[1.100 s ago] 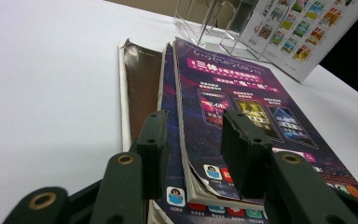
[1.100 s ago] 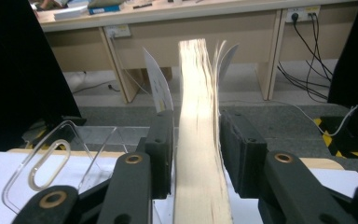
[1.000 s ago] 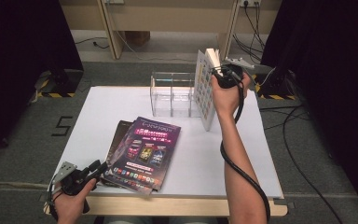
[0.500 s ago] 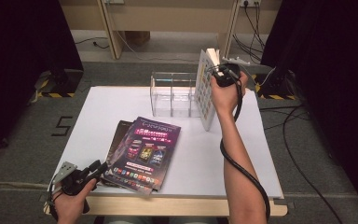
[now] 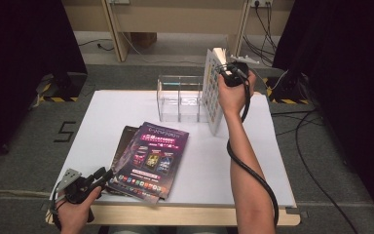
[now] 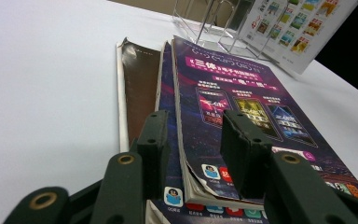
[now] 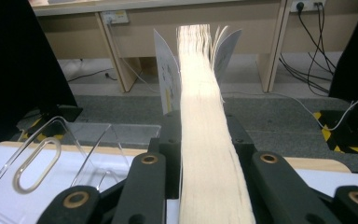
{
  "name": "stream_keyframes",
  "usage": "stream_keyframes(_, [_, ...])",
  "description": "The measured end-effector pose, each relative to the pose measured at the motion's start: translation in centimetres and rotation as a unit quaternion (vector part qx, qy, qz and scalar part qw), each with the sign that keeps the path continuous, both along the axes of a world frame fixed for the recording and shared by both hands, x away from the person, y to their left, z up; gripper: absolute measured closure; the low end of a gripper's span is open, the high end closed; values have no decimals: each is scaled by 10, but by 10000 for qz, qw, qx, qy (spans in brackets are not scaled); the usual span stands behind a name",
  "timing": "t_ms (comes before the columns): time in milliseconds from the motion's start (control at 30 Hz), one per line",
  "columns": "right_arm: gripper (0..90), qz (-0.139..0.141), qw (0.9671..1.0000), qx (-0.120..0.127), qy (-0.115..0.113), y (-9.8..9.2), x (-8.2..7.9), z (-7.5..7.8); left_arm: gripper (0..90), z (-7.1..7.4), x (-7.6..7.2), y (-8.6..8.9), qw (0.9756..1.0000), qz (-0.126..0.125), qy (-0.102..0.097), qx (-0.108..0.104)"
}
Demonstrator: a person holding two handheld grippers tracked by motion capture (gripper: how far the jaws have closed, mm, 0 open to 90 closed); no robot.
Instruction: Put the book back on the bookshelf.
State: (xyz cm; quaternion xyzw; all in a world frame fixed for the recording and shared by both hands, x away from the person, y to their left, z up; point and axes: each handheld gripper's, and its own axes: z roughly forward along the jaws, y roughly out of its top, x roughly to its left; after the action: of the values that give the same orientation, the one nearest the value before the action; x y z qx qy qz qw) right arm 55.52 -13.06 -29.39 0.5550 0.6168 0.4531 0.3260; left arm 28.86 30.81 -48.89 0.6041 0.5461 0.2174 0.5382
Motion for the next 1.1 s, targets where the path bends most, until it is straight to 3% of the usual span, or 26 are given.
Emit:
stream_keyframes(267, [746,-101,9999,-19,-107,3,12,-4,610,0,0,2,10000,33,-12,-25])
stream_keyframes(567, [725,-154,9996,-115,-219,0,2,-12,609,0,-1,-1,10000,-10,-2,-11])
stream_keyframes(700, [685,-120,9997,-142,-157,0,0,-13,609,0,-1,-1,10000,-4,-5,-14])
stream_keyframes(1100, [638,-58,10000,26,-59,-11,-18,-18,609,0,-1,-5,10000,-36,-26,10])
